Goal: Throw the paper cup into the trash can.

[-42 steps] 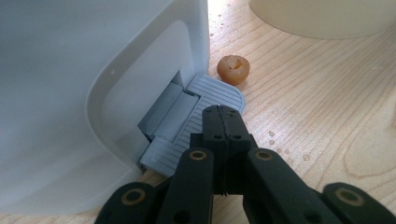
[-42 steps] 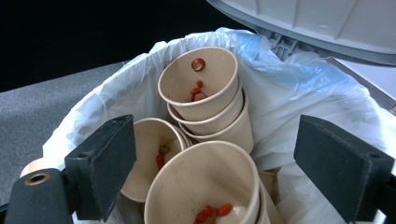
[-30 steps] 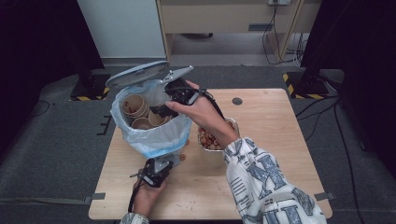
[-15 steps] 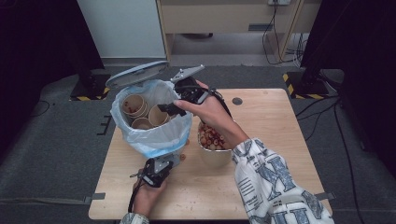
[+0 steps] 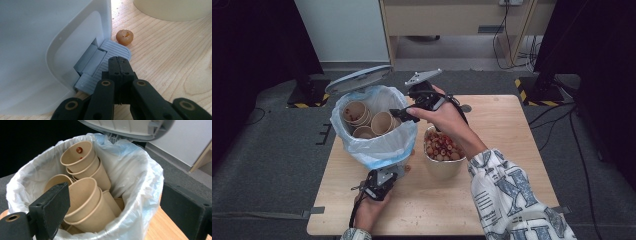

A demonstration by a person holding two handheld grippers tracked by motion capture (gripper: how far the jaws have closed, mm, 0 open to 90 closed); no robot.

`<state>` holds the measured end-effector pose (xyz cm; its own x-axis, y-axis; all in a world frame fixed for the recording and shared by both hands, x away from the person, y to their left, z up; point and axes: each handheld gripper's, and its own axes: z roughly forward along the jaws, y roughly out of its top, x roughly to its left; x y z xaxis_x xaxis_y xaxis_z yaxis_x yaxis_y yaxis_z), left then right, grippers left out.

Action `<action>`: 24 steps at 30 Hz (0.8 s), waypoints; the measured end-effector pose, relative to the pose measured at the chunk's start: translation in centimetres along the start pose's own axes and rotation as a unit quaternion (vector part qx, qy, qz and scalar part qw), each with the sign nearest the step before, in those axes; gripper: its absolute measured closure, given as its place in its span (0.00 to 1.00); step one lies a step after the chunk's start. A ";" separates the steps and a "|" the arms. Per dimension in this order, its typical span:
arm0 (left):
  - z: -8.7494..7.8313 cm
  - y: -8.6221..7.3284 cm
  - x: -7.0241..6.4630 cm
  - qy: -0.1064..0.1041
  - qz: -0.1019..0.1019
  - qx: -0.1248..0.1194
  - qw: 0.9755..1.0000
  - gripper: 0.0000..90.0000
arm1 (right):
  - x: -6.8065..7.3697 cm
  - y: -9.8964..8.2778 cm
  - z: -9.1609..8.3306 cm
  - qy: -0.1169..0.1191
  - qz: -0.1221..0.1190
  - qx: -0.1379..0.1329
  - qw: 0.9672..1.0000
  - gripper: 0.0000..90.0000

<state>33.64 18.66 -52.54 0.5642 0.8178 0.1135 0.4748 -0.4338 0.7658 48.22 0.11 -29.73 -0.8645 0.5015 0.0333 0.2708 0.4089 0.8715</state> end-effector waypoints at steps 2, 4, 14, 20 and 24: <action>0.0 0.0 0.0 0.000 0.000 0.000 1.000 1.00 | -0.3 -0.2 -0.3 -0.004 0.002 0.000 1.000 0.11; 0.0 0.0 0.0 0.000 0.000 0.000 1.000 1.00 | -0.3 -0.2 -0.3 -0.005 0.003 0.000 1.000 0.11; 0.0 0.0 0.0 -0.001 0.000 0.000 1.000 1.00 | -1.2 -0.7 -1.5 -0.016 0.010 -0.005 1.000 0.11; 0.0 0.0 0.0 -0.002 -0.001 -0.002 1.000 1.00 | -1.9 -1.3 -2.4 -0.022 0.016 -0.006 1.000 0.11; -0.1 0.0 0.3 -0.010 -0.006 -0.002 1.000 1.00 | -2.8 -2.0 -3.7 -0.033 0.023 -0.010 0.999 0.11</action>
<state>33.79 18.97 -52.45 0.5724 0.8149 0.0910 0.4786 -0.4222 0.7699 48.51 -4.97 -29.76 -0.8216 0.5685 0.0421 0.3004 0.3690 0.8795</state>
